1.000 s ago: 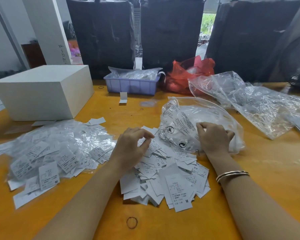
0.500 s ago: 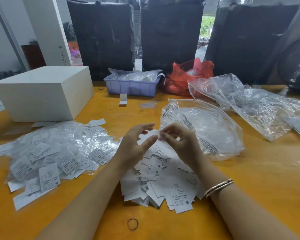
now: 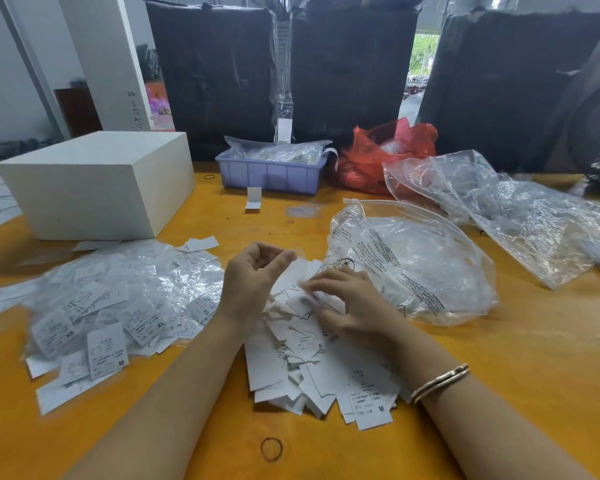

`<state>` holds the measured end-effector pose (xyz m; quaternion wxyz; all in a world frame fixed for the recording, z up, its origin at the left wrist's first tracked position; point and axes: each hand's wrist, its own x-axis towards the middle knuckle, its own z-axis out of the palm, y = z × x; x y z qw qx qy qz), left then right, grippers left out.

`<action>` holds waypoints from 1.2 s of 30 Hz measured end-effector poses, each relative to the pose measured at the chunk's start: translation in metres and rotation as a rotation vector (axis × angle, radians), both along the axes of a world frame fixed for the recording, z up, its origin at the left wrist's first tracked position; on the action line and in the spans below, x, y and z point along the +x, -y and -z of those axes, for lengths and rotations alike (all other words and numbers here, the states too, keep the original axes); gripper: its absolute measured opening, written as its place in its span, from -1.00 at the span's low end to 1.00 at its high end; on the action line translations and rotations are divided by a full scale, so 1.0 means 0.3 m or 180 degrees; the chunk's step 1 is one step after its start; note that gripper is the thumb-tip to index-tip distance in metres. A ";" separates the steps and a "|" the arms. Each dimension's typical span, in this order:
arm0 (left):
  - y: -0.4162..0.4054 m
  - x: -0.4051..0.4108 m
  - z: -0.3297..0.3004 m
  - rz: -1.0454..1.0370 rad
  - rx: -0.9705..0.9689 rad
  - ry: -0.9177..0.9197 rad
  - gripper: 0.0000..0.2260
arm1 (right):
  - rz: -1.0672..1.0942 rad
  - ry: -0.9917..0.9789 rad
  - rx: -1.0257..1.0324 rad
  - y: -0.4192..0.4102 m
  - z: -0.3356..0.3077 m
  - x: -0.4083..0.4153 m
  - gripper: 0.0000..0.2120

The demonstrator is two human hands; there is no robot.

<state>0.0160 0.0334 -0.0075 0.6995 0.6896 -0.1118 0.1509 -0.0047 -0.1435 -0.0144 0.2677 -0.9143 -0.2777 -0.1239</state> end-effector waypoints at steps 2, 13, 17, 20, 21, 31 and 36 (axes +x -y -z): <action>-0.002 -0.003 -0.001 -0.0013 0.0048 0.0086 -0.83 | -0.0023 0.0072 -0.0325 -0.010 0.005 -0.004 -0.55; -0.008 -0.004 0.001 -0.0280 0.0736 0.0640 -0.87 | -0.0162 0.0158 0.0701 -0.009 0.011 0.002 -0.91; -0.012 -0.007 -0.005 -0.0417 0.0989 0.0897 -0.88 | 0.0128 -0.0227 0.1915 0.006 -0.010 0.013 -0.79; -0.016 -0.007 -0.005 -0.0471 0.1321 0.1116 -0.86 | 0.0325 -0.0455 0.2727 0.012 -0.020 0.018 -0.68; -0.016 -0.008 -0.005 -0.0523 0.1461 0.1202 -0.86 | 0.0333 -0.0509 0.2917 0.015 -0.021 0.016 -0.64; -0.012 -0.021 -0.010 -0.0505 0.2138 0.1613 -0.77 | 0.0090 -0.0397 0.2894 -0.024 -0.020 0.003 -0.77; -0.007 -0.025 -0.011 -0.0451 0.2178 0.1588 -0.77 | 0.0074 -0.0238 0.3021 -0.020 -0.014 0.009 -0.58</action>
